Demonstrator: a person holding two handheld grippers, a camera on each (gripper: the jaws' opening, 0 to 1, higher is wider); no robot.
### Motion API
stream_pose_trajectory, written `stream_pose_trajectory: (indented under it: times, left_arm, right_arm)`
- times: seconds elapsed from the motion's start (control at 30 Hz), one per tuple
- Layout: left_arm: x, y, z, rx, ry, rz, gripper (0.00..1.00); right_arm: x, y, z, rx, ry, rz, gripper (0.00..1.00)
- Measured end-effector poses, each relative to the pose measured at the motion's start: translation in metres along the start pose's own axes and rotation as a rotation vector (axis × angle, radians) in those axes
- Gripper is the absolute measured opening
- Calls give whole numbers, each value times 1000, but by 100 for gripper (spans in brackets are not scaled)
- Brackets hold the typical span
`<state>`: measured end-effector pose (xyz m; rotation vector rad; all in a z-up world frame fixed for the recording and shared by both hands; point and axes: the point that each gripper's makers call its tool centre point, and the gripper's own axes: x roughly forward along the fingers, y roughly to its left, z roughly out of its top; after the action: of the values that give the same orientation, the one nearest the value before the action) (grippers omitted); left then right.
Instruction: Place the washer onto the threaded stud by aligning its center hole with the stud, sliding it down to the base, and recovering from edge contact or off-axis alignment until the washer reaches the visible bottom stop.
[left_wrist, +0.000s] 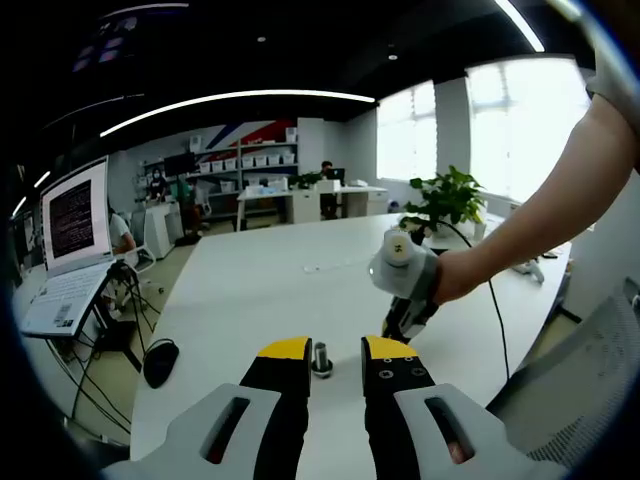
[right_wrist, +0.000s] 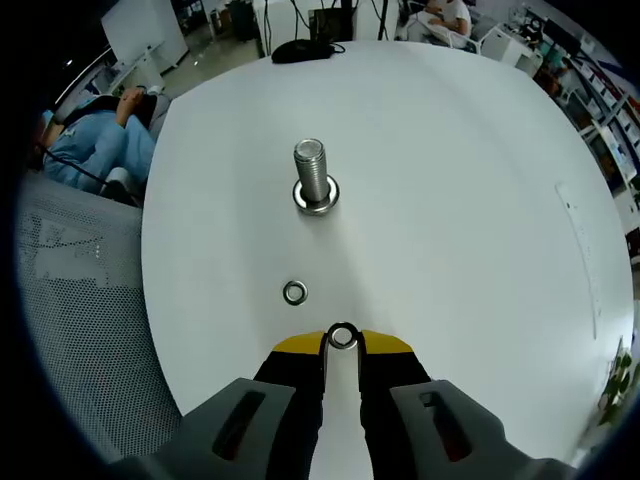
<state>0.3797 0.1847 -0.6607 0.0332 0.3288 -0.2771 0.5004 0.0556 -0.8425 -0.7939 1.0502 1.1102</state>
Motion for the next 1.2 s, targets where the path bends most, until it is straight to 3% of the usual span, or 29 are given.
stream_pose_trajectory:
  times: [0.5, 0.7, 0.9, 1.07, 1.2]
  left_arm:
    - [0, -1, 2, 0, -13, -6, 18]
    - [-2, -1, 3, 4, -18, 2, 18]
    - [-2, 0, 2, 4, -17, 6, 18]
    - [-2, 2, 0, 7, -8, 17, 18]
    - [-1, 3, -1, 5, -2, 14, 18]
  right_arm:
    - [-47, -33, -21, 63, -50, -76, 13]
    - [-56, -41, -27, 59, -55, -100, 13]
    - [-54, -41, -19, 5, -54, -107, 13]
    - [-44, -41, -19, -122, -2, -117, 13]
    - [-38, -40, -15, -119, 0, -102, 14]
